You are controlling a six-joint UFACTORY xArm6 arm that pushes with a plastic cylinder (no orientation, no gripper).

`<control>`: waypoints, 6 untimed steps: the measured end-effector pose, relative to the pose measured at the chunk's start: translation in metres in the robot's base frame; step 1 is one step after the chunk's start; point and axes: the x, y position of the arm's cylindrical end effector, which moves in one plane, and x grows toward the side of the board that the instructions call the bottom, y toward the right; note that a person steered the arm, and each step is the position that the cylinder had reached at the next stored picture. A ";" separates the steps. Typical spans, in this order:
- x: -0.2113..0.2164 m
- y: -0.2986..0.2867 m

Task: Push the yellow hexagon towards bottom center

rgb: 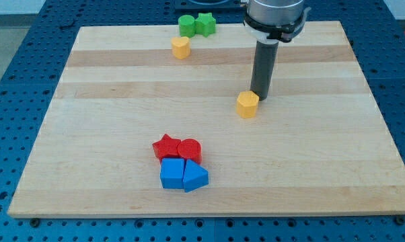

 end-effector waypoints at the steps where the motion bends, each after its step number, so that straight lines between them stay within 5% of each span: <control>1: -0.020 -0.005; 2: -0.027 -0.013; 5: 0.066 -0.014; 6: 0.062 -0.014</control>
